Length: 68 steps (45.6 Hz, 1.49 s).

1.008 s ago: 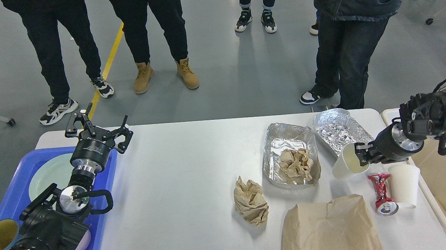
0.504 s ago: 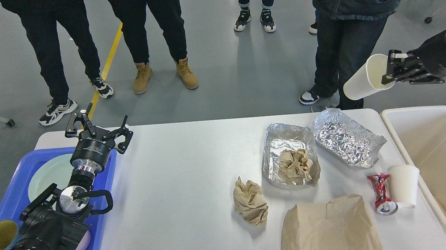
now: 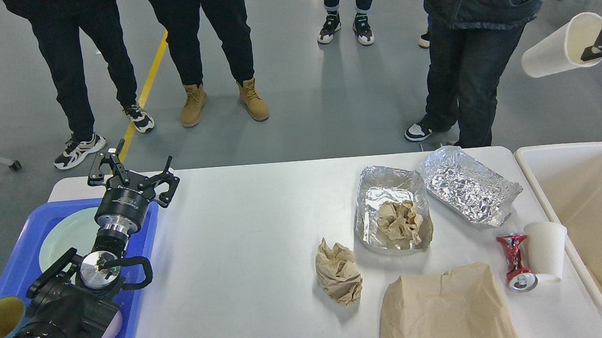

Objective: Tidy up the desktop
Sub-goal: 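Lift the paper cup and carry it into the white bin, release, then move the right gripper back down over the brown paper bag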

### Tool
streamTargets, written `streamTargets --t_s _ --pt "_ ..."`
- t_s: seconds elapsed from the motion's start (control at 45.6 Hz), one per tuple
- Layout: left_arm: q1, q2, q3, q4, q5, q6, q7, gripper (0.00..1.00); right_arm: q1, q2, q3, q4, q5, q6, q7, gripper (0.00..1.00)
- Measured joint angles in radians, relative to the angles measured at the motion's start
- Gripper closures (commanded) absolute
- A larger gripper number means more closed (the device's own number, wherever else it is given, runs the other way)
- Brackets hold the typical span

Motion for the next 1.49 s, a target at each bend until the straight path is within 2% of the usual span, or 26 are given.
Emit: streamTargets --t_s 0.197,0.219,0.438,0.614,0.811,1.161,1.293,1.49 --pt "0.0 0.0 0.001 0.0 0.0 0.0 0.0 0.04 -0.371 -0.019 0.053 -0.24 0.077 -0.141 -0.004 1.0" --pt "0.0 0.0 0.001 0.0 0.0 0.0 0.0 0.04 -0.469 -0.019 0.066 -0.282 0.089 -0.176 -0.005 1.0" --pt "0.0 0.0 0.001 0.0 0.0 0.0 0.0 0.04 -0.717 -0.015 0.116 -0.349 0.097 -0.32 -0.016 0.99" --pt "0.0 0.0 0.001 0.0 0.0 0.0 0.0 0.04 -0.881 -0.007 0.208 -0.388 0.118 -0.476 -0.032 0.0" --pt "0.0 0.0 0.0 0.0 0.0 0.0 0.0 0.04 -1.002 0.017 0.331 -0.4 0.123 -0.647 -0.032 0.0" --pt "0.0 0.0 0.0 0.0 0.0 0.0 0.0 0.04 -1.012 0.03 0.342 -0.343 0.121 -0.663 -0.03 0.0" --pt "0.0 0.0 0.0 0.0 0.0 0.0 0.0 0.04 -0.876 0.022 0.299 -0.201 0.121 -0.653 -0.029 0.0" --pt "0.0 0.0 0.0 0.0 0.0 0.0 0.0 0.04 -0.543 0.047 0.082 0.092 0.122 -0.636 -0.029 0.0"
